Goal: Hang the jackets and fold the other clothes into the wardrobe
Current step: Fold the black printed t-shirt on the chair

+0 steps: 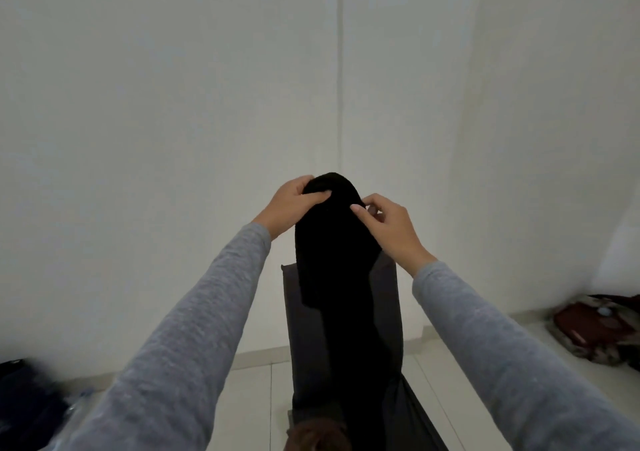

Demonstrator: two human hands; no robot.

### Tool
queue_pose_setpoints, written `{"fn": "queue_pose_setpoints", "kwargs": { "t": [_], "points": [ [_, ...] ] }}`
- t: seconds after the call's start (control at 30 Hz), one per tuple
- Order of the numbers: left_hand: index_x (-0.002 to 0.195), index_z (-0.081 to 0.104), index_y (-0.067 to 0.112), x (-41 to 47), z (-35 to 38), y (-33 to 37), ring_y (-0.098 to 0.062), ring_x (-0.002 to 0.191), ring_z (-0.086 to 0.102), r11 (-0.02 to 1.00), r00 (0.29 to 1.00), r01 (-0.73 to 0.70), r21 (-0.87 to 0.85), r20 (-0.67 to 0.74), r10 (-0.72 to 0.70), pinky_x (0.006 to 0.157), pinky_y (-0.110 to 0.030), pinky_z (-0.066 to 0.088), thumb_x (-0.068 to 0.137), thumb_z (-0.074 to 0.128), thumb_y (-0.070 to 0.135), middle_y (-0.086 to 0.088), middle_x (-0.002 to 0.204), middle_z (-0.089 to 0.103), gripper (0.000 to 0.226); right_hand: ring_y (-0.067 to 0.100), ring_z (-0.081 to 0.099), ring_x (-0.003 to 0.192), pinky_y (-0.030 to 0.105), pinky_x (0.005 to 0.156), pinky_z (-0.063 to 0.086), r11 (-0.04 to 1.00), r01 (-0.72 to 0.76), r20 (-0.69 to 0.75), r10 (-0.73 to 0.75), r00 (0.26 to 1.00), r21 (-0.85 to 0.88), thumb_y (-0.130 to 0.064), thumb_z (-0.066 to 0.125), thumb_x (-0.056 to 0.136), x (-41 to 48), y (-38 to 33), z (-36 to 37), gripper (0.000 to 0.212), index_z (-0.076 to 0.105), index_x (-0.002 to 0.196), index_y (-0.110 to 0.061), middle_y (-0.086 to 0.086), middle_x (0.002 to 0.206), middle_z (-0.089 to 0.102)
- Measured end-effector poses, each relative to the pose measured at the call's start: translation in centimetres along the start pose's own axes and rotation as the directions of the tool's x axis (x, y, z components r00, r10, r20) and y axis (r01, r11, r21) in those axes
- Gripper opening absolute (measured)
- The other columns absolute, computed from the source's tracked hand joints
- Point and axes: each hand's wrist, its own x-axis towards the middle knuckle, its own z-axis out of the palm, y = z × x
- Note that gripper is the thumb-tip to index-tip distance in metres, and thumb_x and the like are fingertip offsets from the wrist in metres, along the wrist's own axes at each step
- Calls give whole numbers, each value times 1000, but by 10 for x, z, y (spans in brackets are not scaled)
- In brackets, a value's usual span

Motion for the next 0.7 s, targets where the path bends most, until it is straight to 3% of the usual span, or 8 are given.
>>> {"fn": "queue_pose_setpoints", "kwargs": {
  "t": [0.1,0.2,0.27,0.33,0.4,0.5,0.6,0.7],
  "points": [
    [84,56,5,7,-3,9,-12,70,53,992,984,-86,91,-146,98,64,-19,43,88,62,19,-1,76,55,16,13,53,63,30,64,47,997,-27,20,29,999,-75,-42,57,90,-26,25,20,23,61,86,-20,-3,74,60],
    [74,46,11,11,-7,15,-9,61,44,971,957,-154,183,-217,193,53,-12,36,87,62,18,3,66,45,21,5,63,81,28,76,54,994,-109,120,104,987,31,-56,57,83,-49,28,47,38,61,106,-26,-13,91,66],
    [72,41,13,9,-9,19,-9,59,39,954,945,-184,237,-226,239,51,-11,33,87,60,18,4,65,41,25,1,62,97,22,85,51,989,-135,183,121,976,65,-44,59,87,-55,25,66,38,58,120,-24,-14,105,66],
    [71,37,15,3,-17,22,-8,57,36,934,934,-187,305,-240,265,49,-10,32,88,57,18,4,64,39,26,1,61,97,15,83,47,980,-175,174,158,972,91,-21,54,93,-58,24,81,29,57,122,-20,-10,104,65],
    [75,39,13,-4,-29,21,-7,56,36,922,917,-181,342,-281,284,50,-11,33,89,56,19,5,65,40,23,4,61,91,12,76,46,968,-230,99,220,970,102,-10,49,93,-58,22,89,26,58,116,-16,-5,100,64],
    [85,47,11,-16,-53,18,-6,59,44,917,860,-172,360,-400,318,56,-13,39,90,57,21,3,69,50,15,15,62,78,20,64,48,953,-304,45,304,952,-2,-9,54,89,-54,24,94,5,55,93,-10,2,88,63],
    [93,57,14,-29,-79,16,-4,71,54,912,753,-186,364,-543,371,69,-13,44,89,56,15,6,80,60,4,20,64,77,33,69,53,925,-335,148,362,920,-178,-16,58,84,-56,31,101,8,60,91,-13,1,83,64],
    [100,62,12,-39,-98,11,-8,86,56,888,680,-141,439,-609,409,78,-17,44,89,53,12,4,93,64,14,19,63,76,31,66,50,904,-404,119,421,899,-141,-13,57,86,-63,38,107,4,61,85,-12,2,80,64]
  ]
}}
